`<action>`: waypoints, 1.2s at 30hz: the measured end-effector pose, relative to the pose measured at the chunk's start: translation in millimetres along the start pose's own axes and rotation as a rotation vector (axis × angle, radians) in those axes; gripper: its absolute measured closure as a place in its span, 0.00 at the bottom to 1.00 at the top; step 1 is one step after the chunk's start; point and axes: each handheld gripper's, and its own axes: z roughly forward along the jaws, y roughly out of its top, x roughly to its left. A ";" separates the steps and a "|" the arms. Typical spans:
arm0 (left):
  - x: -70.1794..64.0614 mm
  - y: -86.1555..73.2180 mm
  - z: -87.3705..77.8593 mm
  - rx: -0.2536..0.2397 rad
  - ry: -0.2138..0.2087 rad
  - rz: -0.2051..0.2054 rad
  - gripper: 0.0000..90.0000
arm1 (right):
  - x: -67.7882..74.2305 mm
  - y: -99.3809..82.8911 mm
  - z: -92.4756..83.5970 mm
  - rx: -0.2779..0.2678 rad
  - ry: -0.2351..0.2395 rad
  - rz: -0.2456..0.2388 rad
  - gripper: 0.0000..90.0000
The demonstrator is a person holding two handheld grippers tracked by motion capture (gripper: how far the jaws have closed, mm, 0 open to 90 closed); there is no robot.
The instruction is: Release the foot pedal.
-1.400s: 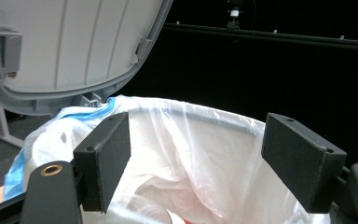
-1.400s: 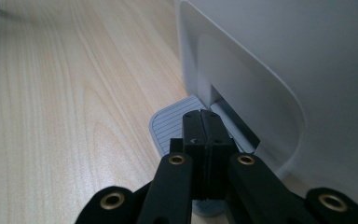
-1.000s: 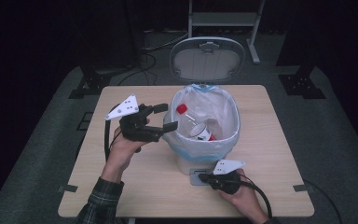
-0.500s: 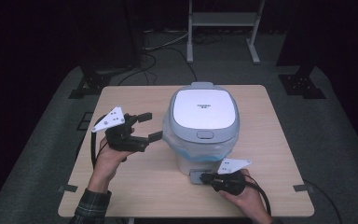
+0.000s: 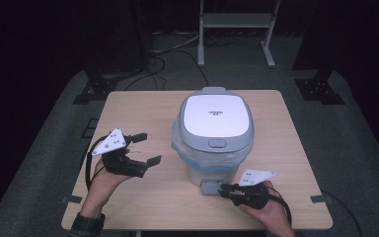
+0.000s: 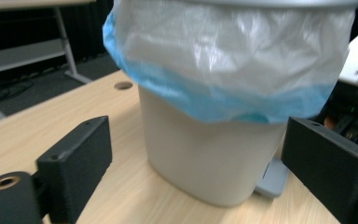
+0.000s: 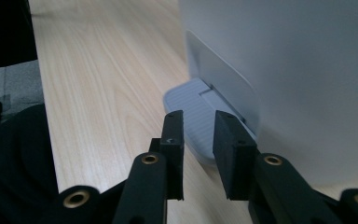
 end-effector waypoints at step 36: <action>-6.7 -95.1 0.3 0.390 0.143 -0.022 0.00 | -70.6 -46.9 -45.8 0.069 -0.312 0.142 0.15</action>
